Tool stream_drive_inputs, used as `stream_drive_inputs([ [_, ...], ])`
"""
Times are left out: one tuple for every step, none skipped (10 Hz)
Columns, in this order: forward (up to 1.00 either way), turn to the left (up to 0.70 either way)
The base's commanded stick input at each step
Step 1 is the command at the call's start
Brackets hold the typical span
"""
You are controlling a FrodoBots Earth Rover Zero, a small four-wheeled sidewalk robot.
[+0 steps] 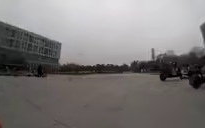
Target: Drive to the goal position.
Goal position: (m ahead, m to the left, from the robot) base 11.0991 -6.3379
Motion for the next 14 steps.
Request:
stream_drive_inputs([
  [0.7,0.34],
  [0.7,0.13],
  [0.7,-0.01],
  [0.7,-0.01],
  [0.7,-0.11],
  [0.7,-0.36],
  [0.7,-0.36],
  [0.7,-0.36],
  [0.7,-0.36],
  [0.7,-0.36],
  [0.7,-0.36],
  [0.7,-0.36],
  [0.7,-0.36],
  [0.7,-0.36],
])
